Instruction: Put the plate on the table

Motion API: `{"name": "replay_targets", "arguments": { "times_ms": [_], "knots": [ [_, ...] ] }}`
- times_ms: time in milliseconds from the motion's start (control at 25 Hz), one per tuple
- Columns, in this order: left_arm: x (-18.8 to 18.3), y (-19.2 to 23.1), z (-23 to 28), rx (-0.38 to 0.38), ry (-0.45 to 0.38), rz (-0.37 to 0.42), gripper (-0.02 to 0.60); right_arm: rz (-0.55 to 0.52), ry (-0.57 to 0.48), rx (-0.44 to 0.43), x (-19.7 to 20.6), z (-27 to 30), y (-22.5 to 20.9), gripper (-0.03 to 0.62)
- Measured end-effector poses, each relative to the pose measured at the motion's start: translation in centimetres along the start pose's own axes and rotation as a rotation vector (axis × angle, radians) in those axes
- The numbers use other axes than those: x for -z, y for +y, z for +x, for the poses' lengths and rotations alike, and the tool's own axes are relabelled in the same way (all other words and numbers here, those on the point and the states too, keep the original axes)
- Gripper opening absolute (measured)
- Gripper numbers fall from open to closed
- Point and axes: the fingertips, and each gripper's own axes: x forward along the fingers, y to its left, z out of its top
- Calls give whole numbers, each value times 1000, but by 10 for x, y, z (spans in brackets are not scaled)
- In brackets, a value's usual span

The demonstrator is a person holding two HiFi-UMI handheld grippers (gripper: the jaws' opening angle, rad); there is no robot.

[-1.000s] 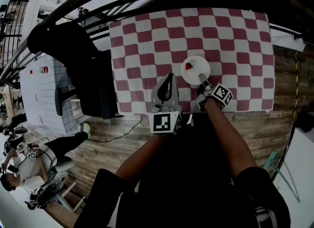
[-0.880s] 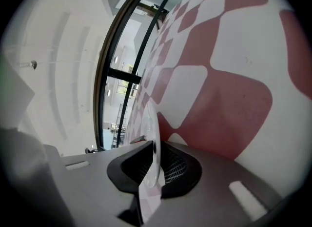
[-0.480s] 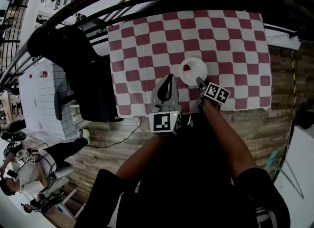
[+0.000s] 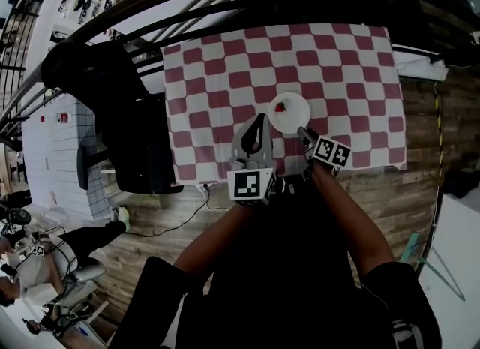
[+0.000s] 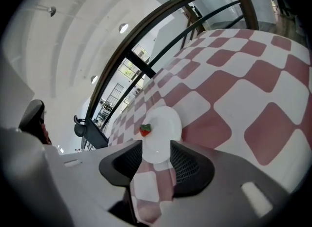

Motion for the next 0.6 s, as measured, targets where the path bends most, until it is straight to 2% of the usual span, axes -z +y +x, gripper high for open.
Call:
{"name": "replay_targets", "arguments": {
  "times_ms": [120,280,480,600],
  "knots": [
    [2,-6,-5,32,18,-2,9,-22,-28,-36,-4,-13,20,179],
    [16,-16,-9,52,74,1,9,-106,-80,-64,-16,-29,48,183],
    [7,-37,-6,122,45,9,9,-180,-204,-93,-42,-60,83,133],
    [4,-45,-6,140,27,22,9,-266,-280,-105,-57,-80,104,108]
  ]
}}
